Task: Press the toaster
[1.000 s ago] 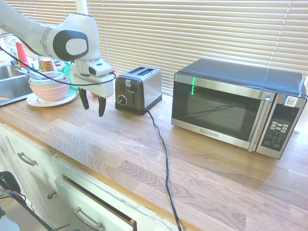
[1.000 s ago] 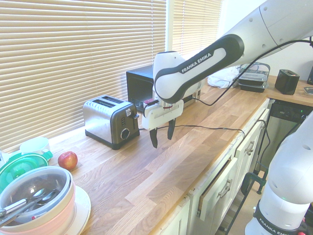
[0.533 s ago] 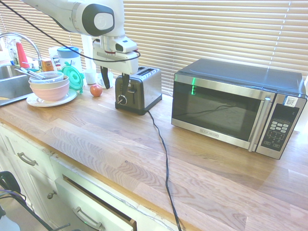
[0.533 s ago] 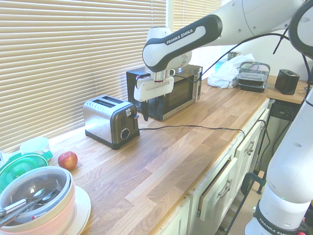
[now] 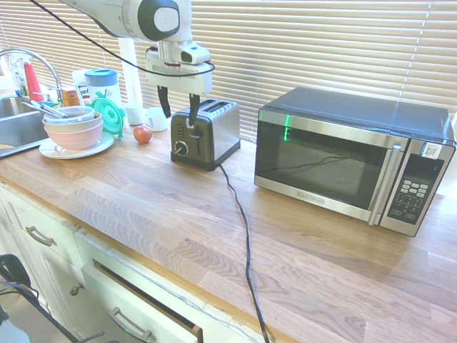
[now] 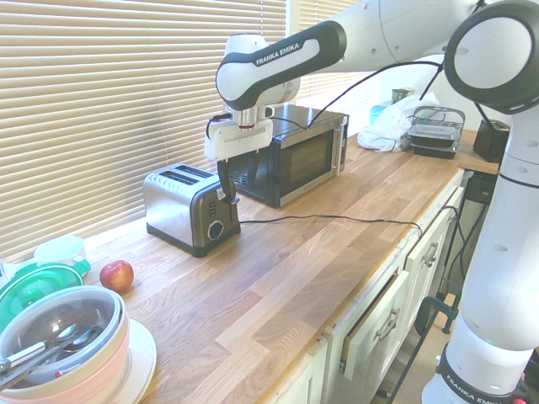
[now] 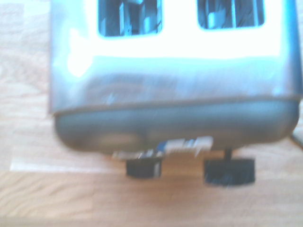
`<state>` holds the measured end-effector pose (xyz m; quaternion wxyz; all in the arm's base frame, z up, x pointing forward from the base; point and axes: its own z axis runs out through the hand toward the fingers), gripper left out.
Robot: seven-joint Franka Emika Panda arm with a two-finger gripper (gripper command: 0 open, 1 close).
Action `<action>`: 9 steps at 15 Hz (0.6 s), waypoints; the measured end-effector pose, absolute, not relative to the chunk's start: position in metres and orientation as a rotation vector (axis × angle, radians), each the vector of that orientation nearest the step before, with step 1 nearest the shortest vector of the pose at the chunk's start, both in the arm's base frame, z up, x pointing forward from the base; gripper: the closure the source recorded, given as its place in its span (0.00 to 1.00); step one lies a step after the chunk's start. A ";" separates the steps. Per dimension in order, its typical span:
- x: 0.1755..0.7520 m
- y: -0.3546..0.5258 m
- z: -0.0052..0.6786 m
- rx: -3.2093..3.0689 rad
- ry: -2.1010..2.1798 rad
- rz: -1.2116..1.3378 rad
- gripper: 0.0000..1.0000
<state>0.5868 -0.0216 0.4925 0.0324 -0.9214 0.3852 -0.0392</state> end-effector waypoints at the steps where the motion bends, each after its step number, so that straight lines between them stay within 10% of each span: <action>1: 0.593 -0.026 0.491 -2.837 1.189 -0.118 0.00; 8: 0.619 -0.037 0.493 -2.870 1.178 -0.149 0.00; 9: 0.621 -0.035 0.494 -2.876 1.170 -0.154 1.00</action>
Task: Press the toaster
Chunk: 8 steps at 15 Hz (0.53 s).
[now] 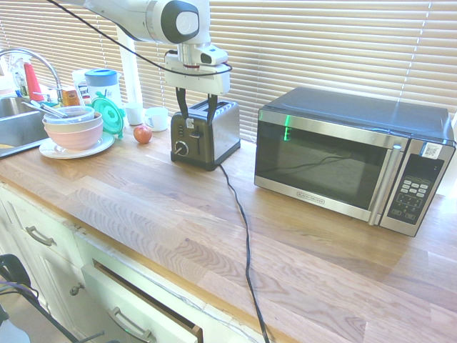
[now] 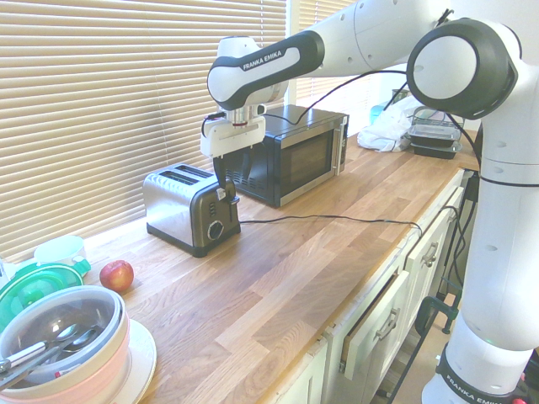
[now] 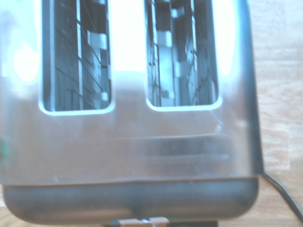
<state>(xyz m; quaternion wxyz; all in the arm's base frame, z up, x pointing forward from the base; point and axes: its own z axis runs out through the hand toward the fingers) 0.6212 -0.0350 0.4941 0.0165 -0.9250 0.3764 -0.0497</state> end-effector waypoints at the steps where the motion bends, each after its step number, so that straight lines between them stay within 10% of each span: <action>1: 0.623 -0.033 0.494 -2.878 1.165 -0.157 1.00; 8: 0.629 -0.032 0.493 -2.876 1.162 -0.168 1.00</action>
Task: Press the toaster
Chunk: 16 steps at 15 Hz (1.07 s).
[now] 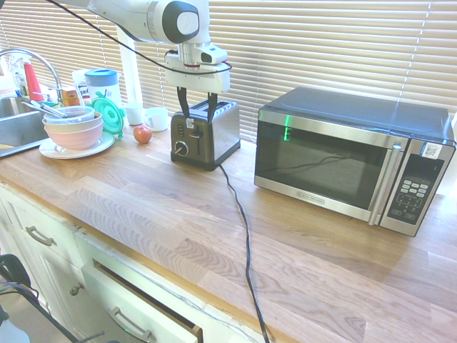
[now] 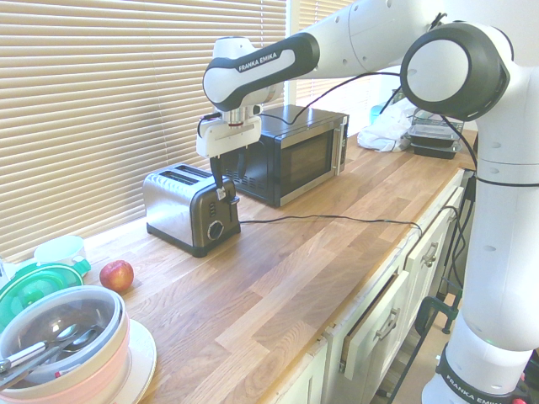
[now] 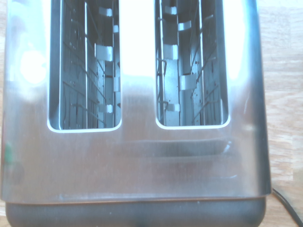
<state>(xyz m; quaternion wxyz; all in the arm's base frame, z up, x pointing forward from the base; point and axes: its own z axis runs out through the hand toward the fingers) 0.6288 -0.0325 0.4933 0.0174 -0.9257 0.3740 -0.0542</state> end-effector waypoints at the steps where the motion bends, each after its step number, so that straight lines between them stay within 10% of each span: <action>1: 0.629 -0.033 0.494 -2.876 1.162 -0.171 1.00; 16: 0.624 -0.031 0.472 -2.890 1.147 -0.148 1.00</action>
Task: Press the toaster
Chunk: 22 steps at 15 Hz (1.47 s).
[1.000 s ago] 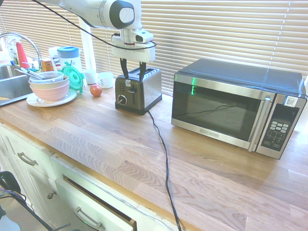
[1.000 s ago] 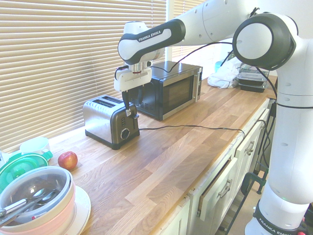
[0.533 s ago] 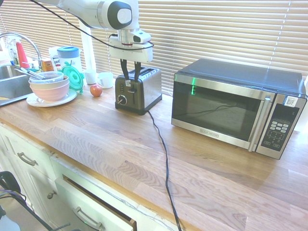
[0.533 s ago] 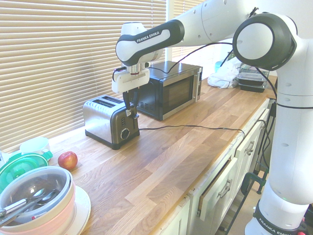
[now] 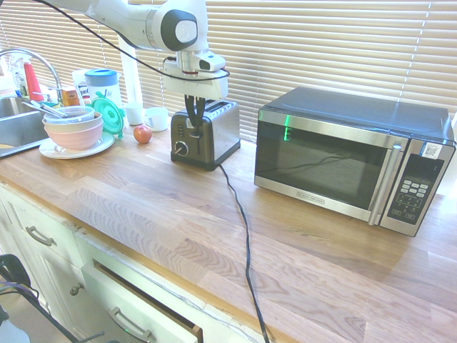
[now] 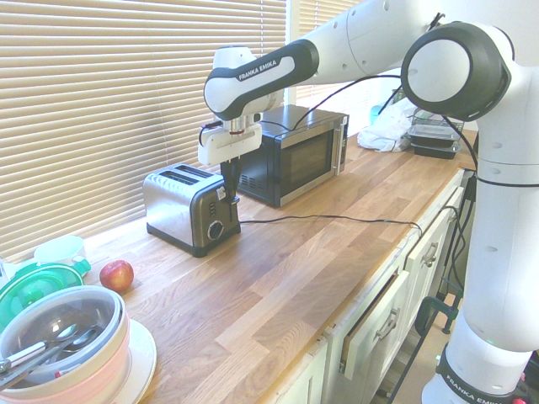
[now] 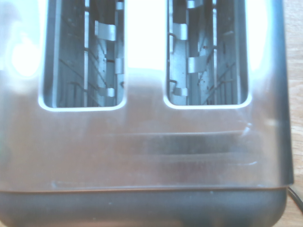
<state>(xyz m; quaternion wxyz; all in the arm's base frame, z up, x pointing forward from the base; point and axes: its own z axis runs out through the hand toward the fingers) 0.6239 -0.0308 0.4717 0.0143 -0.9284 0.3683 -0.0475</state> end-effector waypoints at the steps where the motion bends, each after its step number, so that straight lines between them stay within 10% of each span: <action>1: 0.624 -0.031 0.469 -2.890 1.146 -0.150 1.00; 22: 0.633 -0.034 0.428 -2.860 1.177 -0.049 1.00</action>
